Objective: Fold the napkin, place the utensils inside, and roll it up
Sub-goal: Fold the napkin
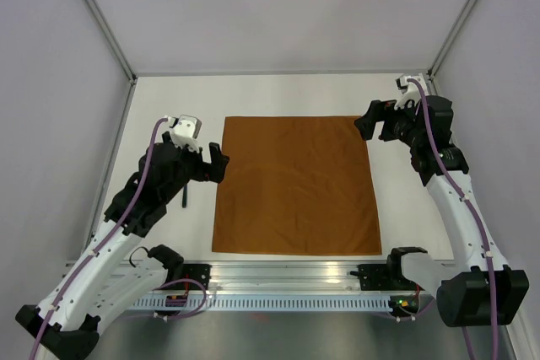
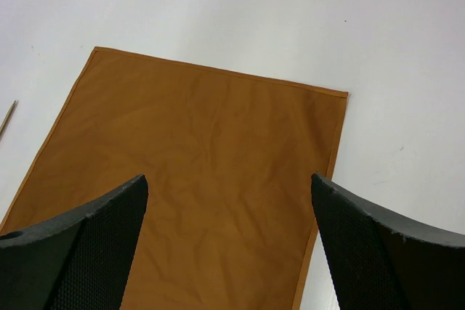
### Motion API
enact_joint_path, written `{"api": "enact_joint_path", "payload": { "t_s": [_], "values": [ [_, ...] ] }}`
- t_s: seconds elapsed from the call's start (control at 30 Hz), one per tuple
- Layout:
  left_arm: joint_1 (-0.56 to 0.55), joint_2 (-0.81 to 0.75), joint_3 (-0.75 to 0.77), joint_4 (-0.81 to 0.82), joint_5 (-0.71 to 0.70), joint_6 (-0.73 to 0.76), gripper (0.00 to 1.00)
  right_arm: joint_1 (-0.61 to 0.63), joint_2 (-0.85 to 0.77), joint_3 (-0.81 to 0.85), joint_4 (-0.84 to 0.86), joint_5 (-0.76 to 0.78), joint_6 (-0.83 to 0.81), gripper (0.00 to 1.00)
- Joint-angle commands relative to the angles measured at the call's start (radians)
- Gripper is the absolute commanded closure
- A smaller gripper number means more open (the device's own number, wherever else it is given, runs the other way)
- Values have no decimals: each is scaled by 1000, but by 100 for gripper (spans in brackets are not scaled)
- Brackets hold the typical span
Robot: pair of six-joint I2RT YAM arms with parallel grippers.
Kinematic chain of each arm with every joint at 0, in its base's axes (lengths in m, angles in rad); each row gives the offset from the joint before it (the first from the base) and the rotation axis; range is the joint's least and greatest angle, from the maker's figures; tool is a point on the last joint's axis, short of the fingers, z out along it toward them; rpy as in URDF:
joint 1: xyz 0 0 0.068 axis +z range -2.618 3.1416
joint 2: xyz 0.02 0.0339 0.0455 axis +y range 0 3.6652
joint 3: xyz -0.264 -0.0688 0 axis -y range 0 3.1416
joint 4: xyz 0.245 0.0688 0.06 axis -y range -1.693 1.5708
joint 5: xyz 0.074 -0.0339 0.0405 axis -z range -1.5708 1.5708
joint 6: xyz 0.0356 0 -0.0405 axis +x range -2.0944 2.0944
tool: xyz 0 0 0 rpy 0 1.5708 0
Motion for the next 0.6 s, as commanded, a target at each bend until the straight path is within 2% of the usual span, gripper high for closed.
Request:
{"api": "enact_joint_path", "payload": {
  "t_s": [0.0, 0.2, 0.43, 0.53, 0.57],
  "values": [
    [4, -10, 6, -9, 23, 43, 0, 3, -29, 6, 18, 32, 14, 2],
    [6, -24, 14, 2, 33, 19, 0, 5, -25, 9, 15, 42, 14, 2],
    [-31, 69, 92, 34, 92, -84, 0, 5, 2, 22, -4, 63, 3, 2],
    [-195, 160, 95, 117, -20, -138, 0, 3, 2, 29, -10, 81, 2, 2],
    [-311, 218, 89, 149, -69, -147, 0, 5, 2, 30, -10, 88, 2, 2]
  ]
}}
